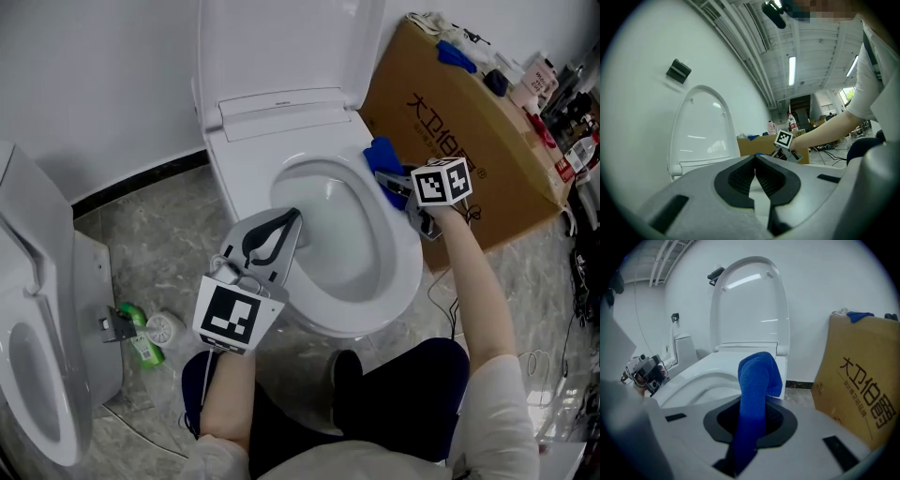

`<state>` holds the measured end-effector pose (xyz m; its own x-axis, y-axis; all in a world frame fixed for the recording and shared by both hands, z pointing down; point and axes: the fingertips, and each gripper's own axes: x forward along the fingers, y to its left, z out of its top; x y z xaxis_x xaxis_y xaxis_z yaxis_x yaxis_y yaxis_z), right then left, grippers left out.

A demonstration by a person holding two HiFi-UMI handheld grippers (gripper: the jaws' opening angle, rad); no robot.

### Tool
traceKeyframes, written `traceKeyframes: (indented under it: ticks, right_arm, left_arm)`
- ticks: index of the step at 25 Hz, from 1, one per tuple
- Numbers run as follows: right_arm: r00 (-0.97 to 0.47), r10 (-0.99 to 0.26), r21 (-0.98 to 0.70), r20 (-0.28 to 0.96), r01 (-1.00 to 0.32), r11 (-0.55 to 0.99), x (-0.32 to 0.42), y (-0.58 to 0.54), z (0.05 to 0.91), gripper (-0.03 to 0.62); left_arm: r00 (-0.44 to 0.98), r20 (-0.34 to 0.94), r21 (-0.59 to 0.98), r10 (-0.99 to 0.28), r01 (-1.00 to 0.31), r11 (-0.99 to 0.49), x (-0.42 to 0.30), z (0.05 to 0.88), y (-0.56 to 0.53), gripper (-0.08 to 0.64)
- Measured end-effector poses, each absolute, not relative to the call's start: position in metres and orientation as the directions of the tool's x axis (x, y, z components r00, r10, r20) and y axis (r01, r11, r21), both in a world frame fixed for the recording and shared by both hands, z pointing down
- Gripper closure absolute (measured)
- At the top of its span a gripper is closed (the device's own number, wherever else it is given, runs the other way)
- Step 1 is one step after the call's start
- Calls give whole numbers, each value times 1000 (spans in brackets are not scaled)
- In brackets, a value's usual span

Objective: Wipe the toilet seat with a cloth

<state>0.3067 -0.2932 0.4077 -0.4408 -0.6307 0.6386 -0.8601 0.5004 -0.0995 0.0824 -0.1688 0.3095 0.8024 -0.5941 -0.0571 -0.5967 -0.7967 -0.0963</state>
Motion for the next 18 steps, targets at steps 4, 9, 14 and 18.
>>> traceKeyframes:
  ticks: [4,9,14,18]
  right_arm:
    - [-440,-625,-96,645,-858,504,304,-300,407,546]
    - [-441,-612,-104,657,-856,506,300,-309,408,546]
    - [-418,-603,-87,679,-862,499,298,-319,408,546]
    - [-404,-600,-71,690,-863,500,296,-326,407,546]
  left_arm:
    - [796,-54,-90,-603,-605,-791,78,310,-171,553]
    - [790,-51,-97,-611,-613,-784,73,311,-173,553]
    - [786,-48,-89,-616,-618,-781,71,312,-174,554]
    - [784,-48,-89,-619,-621,-779,69,312,-175,553]
